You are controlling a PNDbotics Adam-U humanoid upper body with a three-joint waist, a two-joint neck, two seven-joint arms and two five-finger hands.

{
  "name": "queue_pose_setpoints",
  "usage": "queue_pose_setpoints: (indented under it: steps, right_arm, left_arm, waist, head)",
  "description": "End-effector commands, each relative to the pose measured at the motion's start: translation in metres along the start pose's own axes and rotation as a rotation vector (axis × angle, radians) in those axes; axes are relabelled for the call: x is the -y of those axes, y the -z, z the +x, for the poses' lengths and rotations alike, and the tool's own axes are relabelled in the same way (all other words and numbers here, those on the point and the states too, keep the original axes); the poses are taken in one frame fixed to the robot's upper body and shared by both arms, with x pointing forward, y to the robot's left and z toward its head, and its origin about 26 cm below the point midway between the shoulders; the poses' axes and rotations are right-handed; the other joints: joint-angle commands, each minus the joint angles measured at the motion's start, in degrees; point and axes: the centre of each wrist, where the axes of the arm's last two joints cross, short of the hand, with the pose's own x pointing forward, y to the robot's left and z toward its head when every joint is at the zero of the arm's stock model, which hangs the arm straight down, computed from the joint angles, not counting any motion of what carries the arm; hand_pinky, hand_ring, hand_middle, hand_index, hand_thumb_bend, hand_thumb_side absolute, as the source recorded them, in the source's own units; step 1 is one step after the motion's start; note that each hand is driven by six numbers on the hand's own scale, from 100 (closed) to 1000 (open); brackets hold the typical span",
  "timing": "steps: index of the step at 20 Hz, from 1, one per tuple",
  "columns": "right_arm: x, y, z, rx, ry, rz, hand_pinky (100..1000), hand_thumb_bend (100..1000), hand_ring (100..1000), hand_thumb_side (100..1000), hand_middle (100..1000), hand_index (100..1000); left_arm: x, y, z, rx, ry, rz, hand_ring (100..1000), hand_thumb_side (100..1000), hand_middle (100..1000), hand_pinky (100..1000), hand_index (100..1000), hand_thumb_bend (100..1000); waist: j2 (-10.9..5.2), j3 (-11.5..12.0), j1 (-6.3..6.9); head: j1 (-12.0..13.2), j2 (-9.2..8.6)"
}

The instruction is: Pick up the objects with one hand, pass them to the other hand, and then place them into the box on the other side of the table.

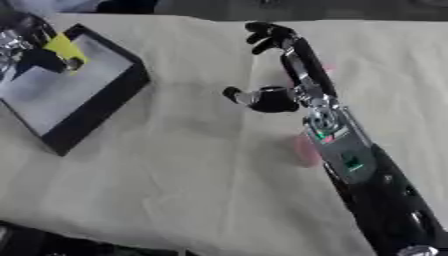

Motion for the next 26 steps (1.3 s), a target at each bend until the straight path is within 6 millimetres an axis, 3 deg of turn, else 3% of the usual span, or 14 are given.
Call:
queue_pose_setpoints:
  steps: [1,5,9,13,20,23,24,26]
  right_arm:
    - [0.008,0.004,0.005,0.024,-0.001,-0.024,851,659,669,100,670,840]
    - [0.008,0.004,0.005,0.023,0.003,-0.030,851,659,668,100,670,839]
    - [0.009,0.005,0.007,0.026,0.008,-0.039,851,659,668,100,669,839]
    - [0.010,0.005,0.007,0.028,0.010,-0.043,851,659,667,100,669,838]
    - [0.012,0.006,0.009,0.036,0.011,-0.050,850,658,667,100,669,838]
    - [0.013,0.008,0.011,0.042,0.011,-0.054,850,658,668,100,670,838]
    - [0.013,0.009,0.011,0.045,0.010,-0.055,850,657,668,100,670,838]
    - [0.015,0.012,0.013,0.053,0.007,-0.060,850,657,669,100,671,838]
  left_arm:
    - [-0.014,0.003,-0.008,-0.029,0.019,0.049,577,100,475,662,542,446]
    - [-0.011,0.005,-0.013,-0.045,0.053,0.037,694,217,609,745,744,581]
    - [-0.013,0.006,-0.015,-0.055,0.089,0.044,777,336,710,821,816,706]
    - [-0.015,0.005,-0.015,-0.056,0.100,0.060,775,355,706,820,813,747]
    - [-0.020,0.003,-0.012,-0.045,0.083,0.115,754,297,678,798,795,701]
    - [-0.026,-0.002,-0.007,-0.019,0.064,0.185,742,249,663,788,774,629]
    - [-0.028,-0.005,-0.005,-0.004,0.048,0.214,729,254,651,780,766,547]
    - [-0.035,-0.012,0.002,0.043,-0.026,0.275,711,326,638,767,755,490]
  waist:
    - [0.04,-0.02,-0.77]
    - [0.14,-0.09,-0.81]
    - [0.16,-0.10,-0.84]
    - [0.16,-0.06,-0.84]
    - [0.05,-0.13,-0.77]
    - [0.02,-0.15,-0.74]
    - [0.00,-0.16,-0.72]
    - [-0.03,-0.14,-0.66]
  head:
    - [-0.24,-0.10]
    - [-0.14,-0.10]
    - [-0.37,-0.10]
    - [-0.78,-0.10]
    - [-1.62,-0.10]
    - [-2.83,-0.10]
    - [-3.45,-0.10]
    - [-4.71,-0.10]
